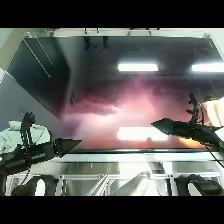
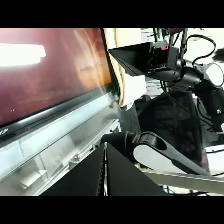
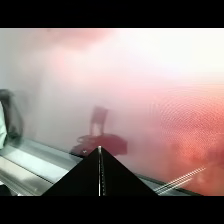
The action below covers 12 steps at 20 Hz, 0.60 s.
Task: Fold the shirts.
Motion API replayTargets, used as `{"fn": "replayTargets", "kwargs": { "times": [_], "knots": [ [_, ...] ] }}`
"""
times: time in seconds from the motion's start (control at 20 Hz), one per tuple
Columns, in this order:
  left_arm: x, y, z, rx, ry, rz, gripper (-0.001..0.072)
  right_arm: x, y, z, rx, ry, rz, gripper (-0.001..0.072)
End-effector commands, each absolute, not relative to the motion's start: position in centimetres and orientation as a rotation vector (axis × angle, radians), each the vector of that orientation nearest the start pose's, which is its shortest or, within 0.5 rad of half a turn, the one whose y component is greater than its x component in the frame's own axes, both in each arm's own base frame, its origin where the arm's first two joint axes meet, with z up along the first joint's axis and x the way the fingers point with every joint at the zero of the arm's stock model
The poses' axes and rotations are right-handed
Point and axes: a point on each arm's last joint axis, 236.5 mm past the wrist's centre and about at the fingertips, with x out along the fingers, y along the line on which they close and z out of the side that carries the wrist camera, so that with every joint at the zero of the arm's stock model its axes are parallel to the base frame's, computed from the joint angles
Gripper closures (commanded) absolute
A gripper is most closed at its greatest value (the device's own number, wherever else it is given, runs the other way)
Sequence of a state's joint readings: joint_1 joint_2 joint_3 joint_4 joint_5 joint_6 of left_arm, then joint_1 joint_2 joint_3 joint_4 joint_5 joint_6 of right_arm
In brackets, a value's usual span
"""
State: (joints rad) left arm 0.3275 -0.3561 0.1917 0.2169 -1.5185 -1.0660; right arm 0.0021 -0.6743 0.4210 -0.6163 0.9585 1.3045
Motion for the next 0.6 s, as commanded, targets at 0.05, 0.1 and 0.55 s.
{"fn": "replayTargets", "kwargs": {
  "times": [0.05, 0.1, 0.55],
  "knots": [
    [16.0, -18.8, 9.0, -0.898, 0.853, -0.892, 0.0701, 25.2, 15.9, 2.1, 0.713, 1.038, 0.487, 0.0687],
    [16.9, -18.0, 8.7, -0.873, 0.862, -0.82, 0.0707, 25.2, 15.9, 2.1, 0.713, 1.038, 0.487, 0.0688],
    [21.6, 13.2, 10.7, -0.416, 0.928, 0.51, -0.0001, 25.2, 15.9, 2.1, 0.713, 1.038, 0.487, 0.0688]
  ]
}}
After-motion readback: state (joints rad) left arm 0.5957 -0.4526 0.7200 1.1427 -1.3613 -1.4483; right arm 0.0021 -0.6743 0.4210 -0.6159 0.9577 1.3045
